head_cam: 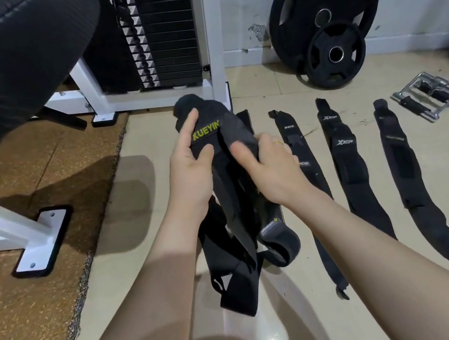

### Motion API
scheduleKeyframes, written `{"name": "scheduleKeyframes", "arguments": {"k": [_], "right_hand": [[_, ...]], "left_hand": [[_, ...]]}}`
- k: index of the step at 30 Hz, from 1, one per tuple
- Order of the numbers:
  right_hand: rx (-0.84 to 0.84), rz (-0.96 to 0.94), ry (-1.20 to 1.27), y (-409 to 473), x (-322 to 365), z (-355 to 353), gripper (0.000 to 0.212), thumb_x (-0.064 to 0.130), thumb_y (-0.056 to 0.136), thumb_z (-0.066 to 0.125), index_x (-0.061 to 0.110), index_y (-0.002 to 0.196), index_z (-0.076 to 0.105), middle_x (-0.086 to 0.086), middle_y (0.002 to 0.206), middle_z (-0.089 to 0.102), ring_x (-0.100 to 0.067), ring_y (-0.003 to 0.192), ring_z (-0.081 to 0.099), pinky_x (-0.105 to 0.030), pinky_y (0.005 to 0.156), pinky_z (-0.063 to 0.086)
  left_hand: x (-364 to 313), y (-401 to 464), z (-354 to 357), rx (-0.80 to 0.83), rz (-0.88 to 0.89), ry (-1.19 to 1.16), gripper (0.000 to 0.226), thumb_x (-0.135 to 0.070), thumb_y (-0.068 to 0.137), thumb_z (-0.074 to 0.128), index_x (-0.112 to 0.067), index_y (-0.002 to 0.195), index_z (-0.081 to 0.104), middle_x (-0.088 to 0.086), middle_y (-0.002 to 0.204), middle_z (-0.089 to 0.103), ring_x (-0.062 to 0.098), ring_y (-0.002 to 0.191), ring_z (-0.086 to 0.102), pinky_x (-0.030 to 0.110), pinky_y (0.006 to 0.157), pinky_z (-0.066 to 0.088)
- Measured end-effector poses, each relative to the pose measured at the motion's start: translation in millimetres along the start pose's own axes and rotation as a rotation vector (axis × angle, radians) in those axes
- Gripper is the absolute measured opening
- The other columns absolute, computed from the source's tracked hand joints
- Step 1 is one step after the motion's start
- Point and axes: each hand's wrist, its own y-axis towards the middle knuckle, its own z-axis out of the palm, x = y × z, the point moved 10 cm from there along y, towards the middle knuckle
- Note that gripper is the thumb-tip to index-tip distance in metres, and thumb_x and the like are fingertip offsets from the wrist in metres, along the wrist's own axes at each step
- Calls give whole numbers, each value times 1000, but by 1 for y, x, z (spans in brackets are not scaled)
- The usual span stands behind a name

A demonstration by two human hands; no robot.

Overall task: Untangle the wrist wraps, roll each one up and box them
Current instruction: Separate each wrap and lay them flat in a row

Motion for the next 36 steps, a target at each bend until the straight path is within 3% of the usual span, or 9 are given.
{"name": "scheduleKeyframes", "arguments": {"k": [5, 9, 12, 15, 23, 28, 33, 35, 36], "right_hand": [[-96, 23, 209, 7, -14, -24, 16, 19, 95, 42, 11, 104, 53, -8, 106, 57, -27, 102, 52, -38, 87, 40], [283, -4, 672, -3, 2, 3, 12, 4, 94, 48, 12, 88, 55, 0, 81, 58, -12, 74, 57, -24, 67, 47], [494, -86, 665, -17, 19, 29, 18, 4, 96, 49, 17, 92, 61, 3, 85, 65, -11, 81, 62, -26, 78, 51], [411, -70, 618, -12, 14, 31, 14, 10, 95, 52, 15, 96, 66, -7, 96, 68, -20, 91, 64, -42, 92, 50], [322, -58, 531, -6, 4, 26, 11, 15, 92, 58, 13, 89, 68, -9, 90, 66, -18, 85, 61, -47, 93, 48], [325, -45, 563, -6, 2, 28, 11, 15, 93, 57, 14, 89, 67, -13, 96, 68, -21, 88, 63, -50, 95, 49], [303, 0, 550, -5, -5, 31, 2, 20, 90, 63, 18, 90, 63, -6, 93, 64, -16, 86, 59, -39, 87, 49], [215, 35, 478, -1, -14, 26, 30, 26, 83, 72, 19, 105, 53, 0, 103, 55, -12, 95, 50, -30, 88, 42], [182, 23, 451, 1, -15, 22, 50, 29, 79, 75, 20, 119, 46, 1, 119, 49, -10, 107, 45, -28, 95, 38]], "left_hand": [[-5, 4, -36, -205, 27, -34, 52, 5, 98, 38, -39, 118, 56, 0, 133, 58, 15, 123, 54, 39, 108, 42], [-7, 6, -35, -151, 44, -22, 58, 8, 97, 37, -42, 124, 49, -4, 142, 48, 13, 133, 44, 38, 113, 35], [-4, 6, -24, -88, 4, -166, 59, 7, 97, 40, -47, 117, 54, 1, 144, 49, 20, 130, 49, 47, 109, 40], [-2, 5, -20, -67, -51, -296, 53, 5, 98, 39, -41, 120, 53, 7, 139, 53, 27, 124, 54, 50, 105, 43], [-8, 1, -16, -29, -69, -390, 46, -2, 102, 32, -24, 141, 41, 4, 137, 55, 17, 123, 56, 39, 106, 43], [-11, -1, -13, 17, -13, -314, 61, 7, 90, 54, -31, 135, 42, 9, 136, 55, 25, 123, 56, 46, 103, 46], [-8, -1, -19, -34, 21, -190, 68, 8, 80, 59, -42, 125, 51, 3, 143, 49, 24, 130, 49, 50, 107, 41], [-12, -2, -21, -35, 50, -108, 67, 4, 79, 60, -45, 125, 51, -4, 143, 48, 18, 133, 45, 47, 109, 39], [-13, -2, -20, -20, 62, -80, 67, 6, 81, 59, -43, 127, 50, -7, 141, 49, 15, 133, 45, 45, 109, 40]]}}
